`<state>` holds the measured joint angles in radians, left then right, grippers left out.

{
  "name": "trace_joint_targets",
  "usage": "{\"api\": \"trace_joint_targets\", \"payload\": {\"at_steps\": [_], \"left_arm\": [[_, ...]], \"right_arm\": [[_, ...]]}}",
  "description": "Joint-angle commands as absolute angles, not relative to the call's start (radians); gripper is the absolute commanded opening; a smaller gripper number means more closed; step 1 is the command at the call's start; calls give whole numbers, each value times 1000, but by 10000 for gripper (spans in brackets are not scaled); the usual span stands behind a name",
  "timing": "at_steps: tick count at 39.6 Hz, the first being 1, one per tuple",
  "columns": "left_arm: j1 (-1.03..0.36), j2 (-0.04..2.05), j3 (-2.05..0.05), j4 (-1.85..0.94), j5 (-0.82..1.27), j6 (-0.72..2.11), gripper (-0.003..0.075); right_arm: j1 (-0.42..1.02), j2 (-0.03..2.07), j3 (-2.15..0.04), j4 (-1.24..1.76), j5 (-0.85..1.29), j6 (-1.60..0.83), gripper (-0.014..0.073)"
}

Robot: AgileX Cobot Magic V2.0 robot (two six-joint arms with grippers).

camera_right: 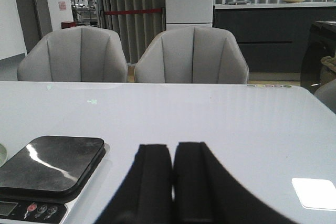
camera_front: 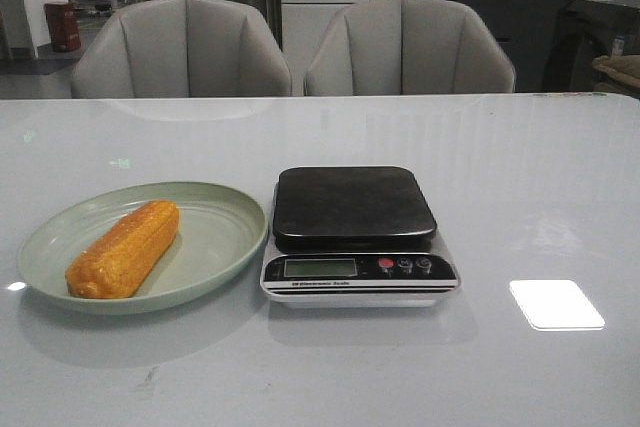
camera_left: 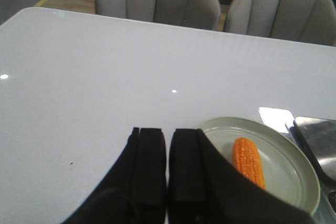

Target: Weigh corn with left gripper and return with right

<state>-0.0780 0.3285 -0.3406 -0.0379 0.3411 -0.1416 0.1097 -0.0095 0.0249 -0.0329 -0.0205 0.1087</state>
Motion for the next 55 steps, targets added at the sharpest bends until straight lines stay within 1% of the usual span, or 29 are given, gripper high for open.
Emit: {"api": "trace_joint_targets", "payload": {"at_steps": [1,4,7,11,14,17,19,24,30,37,42,55], "left_arm": [[-144,367,-364,-32,253,-141,115],[-184,402,-364,-17,254,-141,125],[-218,445,-376,-17,259,-141,169],[-259,517,-417,-17,279,-141,299],[-279,575,-456,-17,291,-141,428],[-296,642,-499,-17,293,-141,538],[-302,690,-527,-17,293,-141,576],[-321,822,-601,-24,302,-141,575],[-373,1001,-704,-24,361,-141,575],[-422,1211,-793,-26,379,-143,575],[-429,1356,-846,-26,393,-148,575],[-429,1586,-916,-60,387,-148,575]], "right_arm": [[104,-29,36,-39,-99,101,162],[104,-29,36,-39,-99,101,162],[104,-29,36,-39,-99,101,162],[104,-29,36,-39,-99,101,162],[104,-29,36,-39,-99,101,162],[104,-29,36,-39,-99,101,162],[104,-29,36,-39,-99,101,162],[104,-29,36,-39,-99,101,162],[104,-29,36,-39,-99,101,162],[104,-29,36,-39,-99,101,162],[104,-29,36,-39,-99,101,162],[104,-29,36,-39,-99,101,162]]}}
